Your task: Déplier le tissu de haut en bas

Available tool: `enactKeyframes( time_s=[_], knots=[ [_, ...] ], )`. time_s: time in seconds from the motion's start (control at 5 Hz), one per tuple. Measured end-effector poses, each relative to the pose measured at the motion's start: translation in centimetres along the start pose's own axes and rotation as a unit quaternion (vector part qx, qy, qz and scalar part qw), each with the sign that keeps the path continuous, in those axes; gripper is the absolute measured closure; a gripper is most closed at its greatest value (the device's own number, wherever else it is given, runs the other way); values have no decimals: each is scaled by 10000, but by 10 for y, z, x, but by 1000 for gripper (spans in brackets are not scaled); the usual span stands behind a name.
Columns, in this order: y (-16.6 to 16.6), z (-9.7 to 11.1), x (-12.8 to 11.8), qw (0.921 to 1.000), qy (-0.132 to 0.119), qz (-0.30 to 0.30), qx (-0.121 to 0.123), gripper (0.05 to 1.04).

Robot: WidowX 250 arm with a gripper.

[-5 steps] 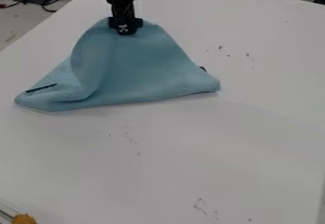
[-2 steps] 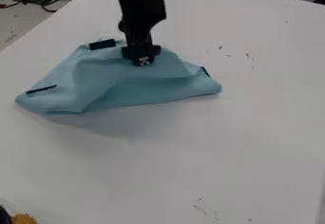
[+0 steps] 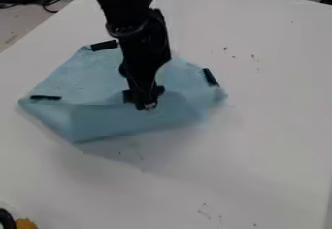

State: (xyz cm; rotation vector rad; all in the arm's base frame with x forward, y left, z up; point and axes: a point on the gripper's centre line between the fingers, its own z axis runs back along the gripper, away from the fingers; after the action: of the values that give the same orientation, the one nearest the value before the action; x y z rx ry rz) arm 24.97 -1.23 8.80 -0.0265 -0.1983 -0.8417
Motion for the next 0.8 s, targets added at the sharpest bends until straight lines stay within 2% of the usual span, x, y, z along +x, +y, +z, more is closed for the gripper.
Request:
enactKeyframes(
  time_s=[0.2,0.4,0.8],
  knots=[
    [-17,1,-1,10000,2,78,-24,998],
    [-29,-8,-5,9997,-40,209,-145,998],
    [-57,-22,-15,9990,-162,394,-153,998]
  ],
)
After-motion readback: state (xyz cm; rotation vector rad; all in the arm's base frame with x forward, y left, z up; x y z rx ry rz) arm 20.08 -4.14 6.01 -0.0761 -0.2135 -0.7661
